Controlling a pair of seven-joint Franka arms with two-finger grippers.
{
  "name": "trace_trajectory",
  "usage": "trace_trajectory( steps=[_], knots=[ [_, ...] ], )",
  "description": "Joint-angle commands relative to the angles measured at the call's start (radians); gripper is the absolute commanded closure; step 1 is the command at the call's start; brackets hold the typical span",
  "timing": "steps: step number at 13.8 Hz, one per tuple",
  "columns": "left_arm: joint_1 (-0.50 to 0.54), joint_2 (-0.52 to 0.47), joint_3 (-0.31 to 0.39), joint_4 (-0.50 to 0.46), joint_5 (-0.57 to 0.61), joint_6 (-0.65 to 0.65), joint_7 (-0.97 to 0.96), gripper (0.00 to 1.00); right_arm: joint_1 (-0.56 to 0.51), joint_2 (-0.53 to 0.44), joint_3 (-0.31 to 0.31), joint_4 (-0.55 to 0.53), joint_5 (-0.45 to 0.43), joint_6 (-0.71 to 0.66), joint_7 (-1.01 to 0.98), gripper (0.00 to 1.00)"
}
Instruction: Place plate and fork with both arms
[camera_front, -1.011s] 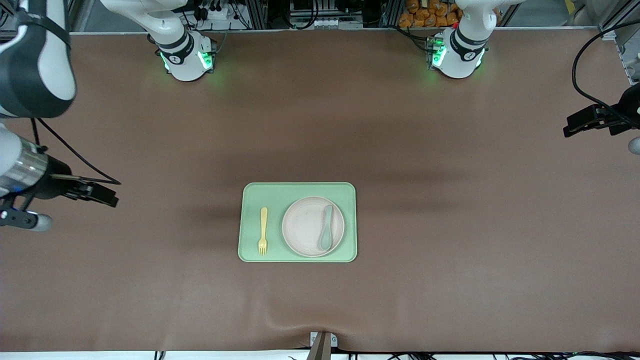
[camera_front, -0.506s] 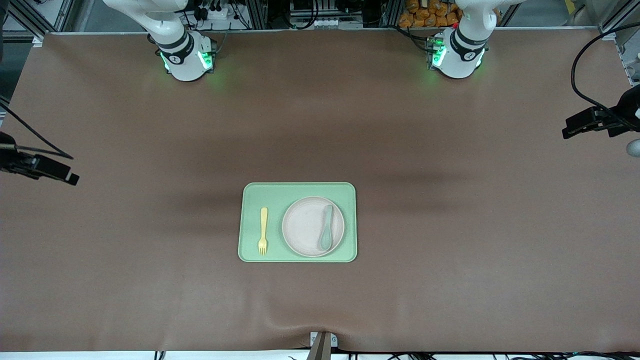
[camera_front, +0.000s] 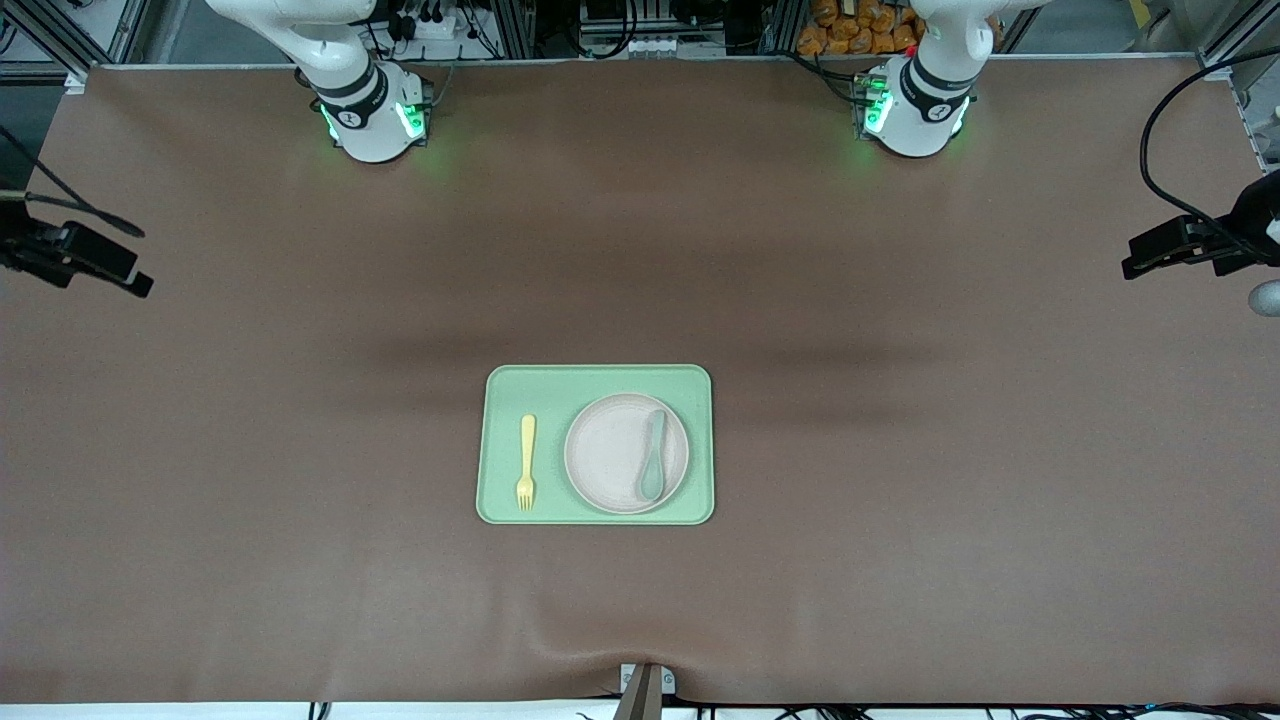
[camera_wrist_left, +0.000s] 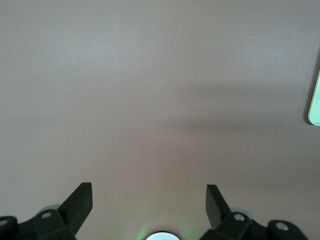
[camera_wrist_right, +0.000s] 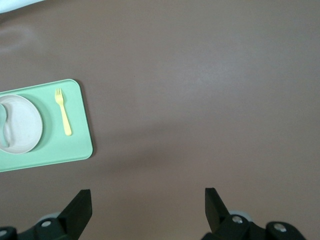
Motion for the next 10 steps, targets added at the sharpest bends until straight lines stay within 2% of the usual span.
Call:
trace_trajectory(
  steps=[1,5,10],
  knots=[
    [0.006,0.001,-0.004,0.007,0.0,0.005,0.021,0.0,-0.003,-0.031,0.006,-0.049,-0.026,0.029,0.002,0.0],
    [0.006,0.002,-0.004,0.007,0.0,0.005,0.021,0.0,-0.001,0.023,0.026,0.035,-0.083,0.021,0.007,0.0],
    [0.006,0.002,-0.004,0.007,0.0,0.005,0.021,0.0,-0.003,0.018,0.041,0.035,-0.086,-0.005,0.003,0.0]
  ],
)
